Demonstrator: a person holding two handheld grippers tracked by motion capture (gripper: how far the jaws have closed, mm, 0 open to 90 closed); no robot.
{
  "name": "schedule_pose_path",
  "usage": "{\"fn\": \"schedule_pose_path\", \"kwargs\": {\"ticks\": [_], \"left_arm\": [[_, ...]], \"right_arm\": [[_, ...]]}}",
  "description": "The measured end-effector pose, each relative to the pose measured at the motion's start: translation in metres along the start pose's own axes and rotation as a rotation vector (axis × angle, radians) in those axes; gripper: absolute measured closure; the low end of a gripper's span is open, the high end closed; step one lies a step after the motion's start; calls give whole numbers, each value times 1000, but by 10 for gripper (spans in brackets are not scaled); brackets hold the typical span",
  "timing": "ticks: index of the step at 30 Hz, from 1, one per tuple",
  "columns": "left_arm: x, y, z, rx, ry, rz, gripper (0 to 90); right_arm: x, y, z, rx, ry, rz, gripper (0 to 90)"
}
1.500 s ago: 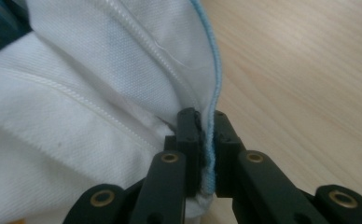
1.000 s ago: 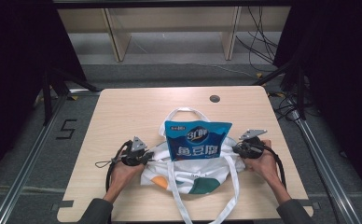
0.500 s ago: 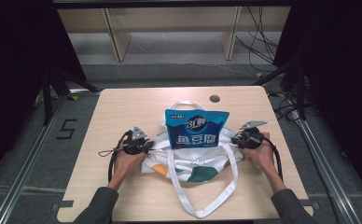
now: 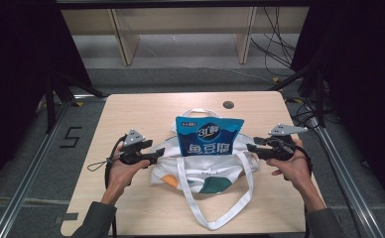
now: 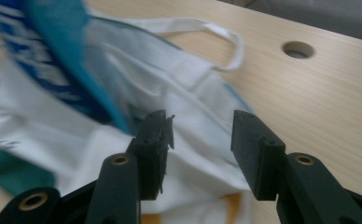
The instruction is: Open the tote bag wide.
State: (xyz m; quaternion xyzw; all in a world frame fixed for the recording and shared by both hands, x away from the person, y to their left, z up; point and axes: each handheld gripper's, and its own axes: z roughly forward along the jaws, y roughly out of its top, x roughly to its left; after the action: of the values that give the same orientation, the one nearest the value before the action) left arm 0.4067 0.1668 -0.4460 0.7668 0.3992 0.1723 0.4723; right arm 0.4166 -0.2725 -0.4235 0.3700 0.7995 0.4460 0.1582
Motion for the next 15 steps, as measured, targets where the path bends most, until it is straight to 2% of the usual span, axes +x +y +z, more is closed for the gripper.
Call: {"fn": "schedule_pose_path", "kwargs": {"ticks": [1,2,3,4,5,6,7,8,10,11,12,13,14,15], "left_arm": [[-5,1,0,1,-15,17,390],[-11,2,0,3,-23,27,389],[-16,2,0,16,-26,40,389],[-19,3,1,20,-60,54,389],[-24,4,1,16,-91,54,389],[-27,4,2,10,-113,57,389],[-29,4,3,7,-122,62,390],[-32,4,7,12,-143,80,392],[-37,2,14,22,-169,101,412],[-40,-2,18,28,-171,110,436],[-42,-4,19,35,-190,119,479],[-44,-5,19,41,-187,134,522],[-47,-7,20,29,-184,151,543],[-49,-7,20,54,-187,188,570]], "right_arm": [[5,1,-2,21,19,5,550],[9,2,-1,14,35,-20,543],[15,3,-1,19,54,-15,537],[17,4,0,13,66,-47,534],[23,5,1,24,97,-36,531],[26,6,3,16,114,-70,523],[32,6,4,25,120,-56,516],[33,7,6,34,128,-81,511],[37,7,14,48,111,-115,507],[39,5,18,64,115,-115,520],[40,1,24,87,115,-137,568],[41,-2,27,115,114,-152,628],[42,-4,29,132,109,-179,689],[42,-6,30,144,118,-194,740]]}}
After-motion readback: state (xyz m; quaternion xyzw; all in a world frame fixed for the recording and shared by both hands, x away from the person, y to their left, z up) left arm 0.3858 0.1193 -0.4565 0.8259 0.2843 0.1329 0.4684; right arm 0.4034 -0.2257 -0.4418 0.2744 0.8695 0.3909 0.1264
